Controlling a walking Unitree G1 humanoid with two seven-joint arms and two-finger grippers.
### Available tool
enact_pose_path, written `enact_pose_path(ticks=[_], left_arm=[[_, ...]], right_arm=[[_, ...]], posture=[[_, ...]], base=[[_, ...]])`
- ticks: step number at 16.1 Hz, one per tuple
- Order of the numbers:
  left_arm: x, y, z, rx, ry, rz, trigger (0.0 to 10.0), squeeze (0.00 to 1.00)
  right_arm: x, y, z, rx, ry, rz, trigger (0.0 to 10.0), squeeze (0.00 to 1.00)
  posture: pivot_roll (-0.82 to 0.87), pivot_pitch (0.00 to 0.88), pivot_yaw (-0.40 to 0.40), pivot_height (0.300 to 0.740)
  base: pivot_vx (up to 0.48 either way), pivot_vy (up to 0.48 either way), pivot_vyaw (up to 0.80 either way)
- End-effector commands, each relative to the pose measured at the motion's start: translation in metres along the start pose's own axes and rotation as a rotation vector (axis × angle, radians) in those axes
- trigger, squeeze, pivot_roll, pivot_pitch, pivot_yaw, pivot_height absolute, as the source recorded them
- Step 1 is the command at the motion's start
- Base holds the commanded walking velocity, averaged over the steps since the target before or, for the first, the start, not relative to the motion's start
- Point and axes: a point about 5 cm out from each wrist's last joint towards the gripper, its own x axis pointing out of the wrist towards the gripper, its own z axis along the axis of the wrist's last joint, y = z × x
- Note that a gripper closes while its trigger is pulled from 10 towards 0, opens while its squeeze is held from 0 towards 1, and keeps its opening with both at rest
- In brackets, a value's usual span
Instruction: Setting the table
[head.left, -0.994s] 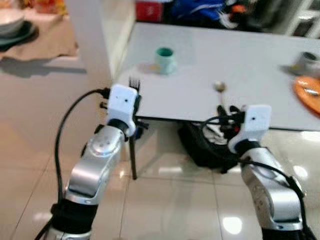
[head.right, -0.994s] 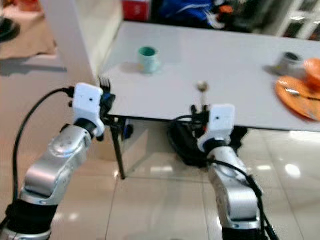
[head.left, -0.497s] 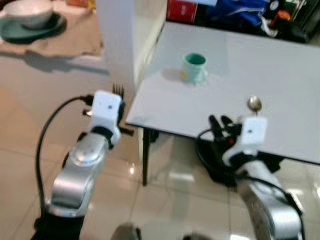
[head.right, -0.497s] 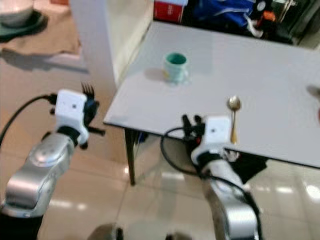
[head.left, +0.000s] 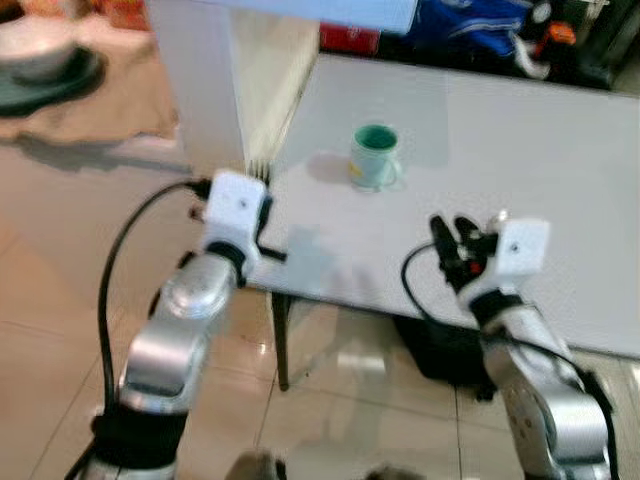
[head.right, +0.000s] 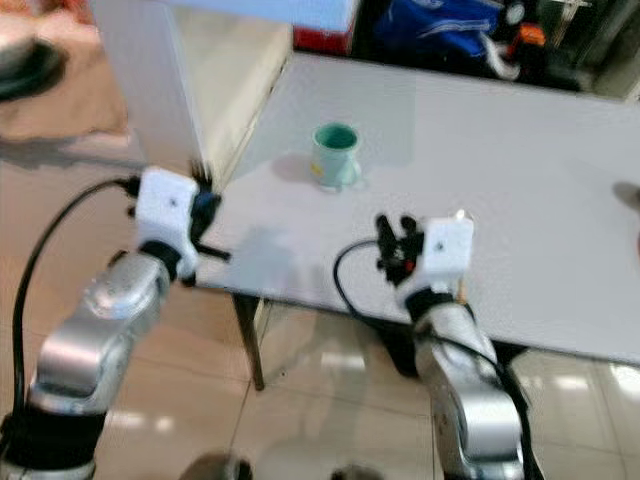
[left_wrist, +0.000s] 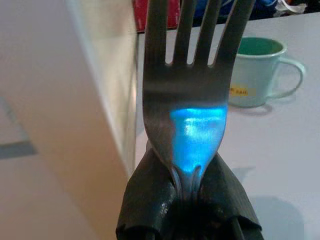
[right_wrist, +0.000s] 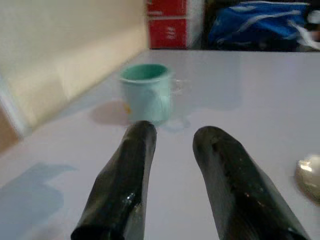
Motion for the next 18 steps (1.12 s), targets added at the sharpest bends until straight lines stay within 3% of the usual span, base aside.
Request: enact_pose_path(ticks=[1, 4, 7, 11, 14, 16, 18], left_arm=[[0.001, -0.012, 0.005, -0.002, -0.031, -0.065, 10.0, 0.0], [0.002, -0.016, -0.004, -0.029, 0.021, -0.098, 10.0, 0.0], [0.017, -0.009, -0.007, -0.079, 0.107, -0.077, 10.0, 0.0], [0.042, -0.01, -0.013, -0.006, 0.225, -0.065, 10.0, 0.0], [0.062, -0.02, -0.008, -0.063, 0.29, -0.115, 10.0, 0.0], [0.077, -0.027, -0.014, -0.077, 0.378, -0.137, 10.0, 0.0], [0.082, -0.029, -0.017, -0.094, 0.398, -0.138, 10.0, 0.0]], right_arm=[[-0.007, -0.011, -0.003, -0.006, 0.009, -0.049, 10.0, 0.0], [-0.017, -0.01, -0.007, 0.02, 0.028, -0.075, 10.0, 0.0], [-0.018, -0.007, -0.004, 0.04, 0.019, -0.057, 10.0, 0.0], [-0.019, -0.004, 0.001, 0.061, 0.03, -0.018, 10.0, 0.0], [-0.024, 0.01, 0.007, 0.073, 0.06, 0.112, 10.0, 0.0], [-0.038, 0.034, 0.004, -0.007, 0.14, 0.398, 10.0, 0.0], [-0.045, 0.038, 0.0, -0.022, 0.184, 0.484, 10.0, 0.0]], posture=[[0.02, 0.057, -0.004, 0.74], [0.01, 0.046, 0.014, 0.74], [-0.01, 0.044, 0.022, 0.74], [-0.04, 0.055, 0.02, 0.74], [-0.05, 0.071, 0.016, 0.74], [-0.07, 0.078, 0.018, 0.74], [-0.08, 0.081, 0.018, 0.74]], base=[[0.292, 0.0, 0.0], [0.0, 0.0, 0.0], [0.0, 0.0, 0.0], [0.0, 0.0, 0.0], [0.0, 0.0, 0.0], [0.0, 0.0, 0.0], [0.0, 0.0, 0.0]])
